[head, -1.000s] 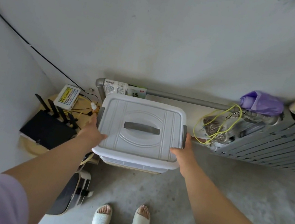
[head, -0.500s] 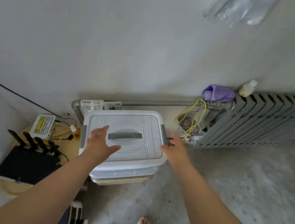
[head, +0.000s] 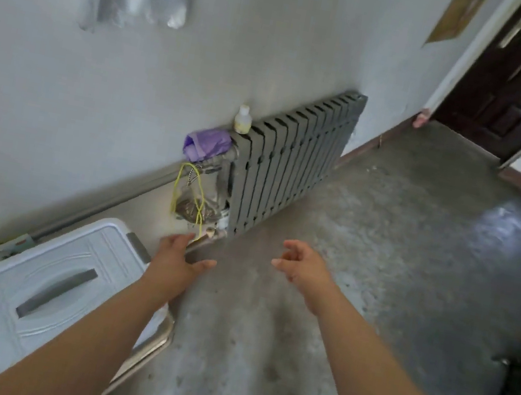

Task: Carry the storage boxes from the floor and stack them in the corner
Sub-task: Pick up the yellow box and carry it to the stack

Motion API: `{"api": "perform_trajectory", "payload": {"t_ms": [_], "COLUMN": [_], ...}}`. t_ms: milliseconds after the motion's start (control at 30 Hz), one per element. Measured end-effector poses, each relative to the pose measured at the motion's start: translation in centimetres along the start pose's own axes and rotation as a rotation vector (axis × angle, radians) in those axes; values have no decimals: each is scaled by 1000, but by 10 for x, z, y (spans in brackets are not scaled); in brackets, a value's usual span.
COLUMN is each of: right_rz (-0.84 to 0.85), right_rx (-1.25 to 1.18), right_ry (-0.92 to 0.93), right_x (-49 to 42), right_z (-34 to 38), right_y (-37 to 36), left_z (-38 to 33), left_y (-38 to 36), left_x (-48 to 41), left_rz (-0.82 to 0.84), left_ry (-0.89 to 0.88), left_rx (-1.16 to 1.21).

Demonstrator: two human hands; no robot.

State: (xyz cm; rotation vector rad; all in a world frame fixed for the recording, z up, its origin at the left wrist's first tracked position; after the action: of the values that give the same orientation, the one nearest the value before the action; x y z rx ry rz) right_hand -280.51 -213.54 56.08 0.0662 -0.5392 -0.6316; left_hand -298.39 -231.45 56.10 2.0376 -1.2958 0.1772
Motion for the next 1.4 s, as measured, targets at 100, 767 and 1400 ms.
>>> {"api": "perform_trajectory", "payload": {"t_ms": [100, 767, 1400], "right_rz": [-78, -540, -858], "right_rx": [-80, -171, -453], "right_ry": [5, -75, -195], "right_x": [11, 75, -49], "right_z": [-14, -127, -164], "right_y": [50, 529, 866], "left_z": [-50, -406, -726], "left_y": [-31, -405, -609], "left_x": [-16, -173, -456], "left_rz": [33, 430, 689], "left_ry": [-75, -299, -518], "left_rx": [-89, -227, -371]}}
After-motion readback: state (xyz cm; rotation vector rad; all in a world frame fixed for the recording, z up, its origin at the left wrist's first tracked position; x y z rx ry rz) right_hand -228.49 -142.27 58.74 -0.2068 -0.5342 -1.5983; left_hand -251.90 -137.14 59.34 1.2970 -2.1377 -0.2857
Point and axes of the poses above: each hand's wrist, its own x-axis away from the middle knuckle, its own y-axis out of the back of the hand, z = x × y, the point moved 5 cm from there along -x, towards the middle knuckle, and after that the axes turned 13 degrees about z, right-handed, at the moved point
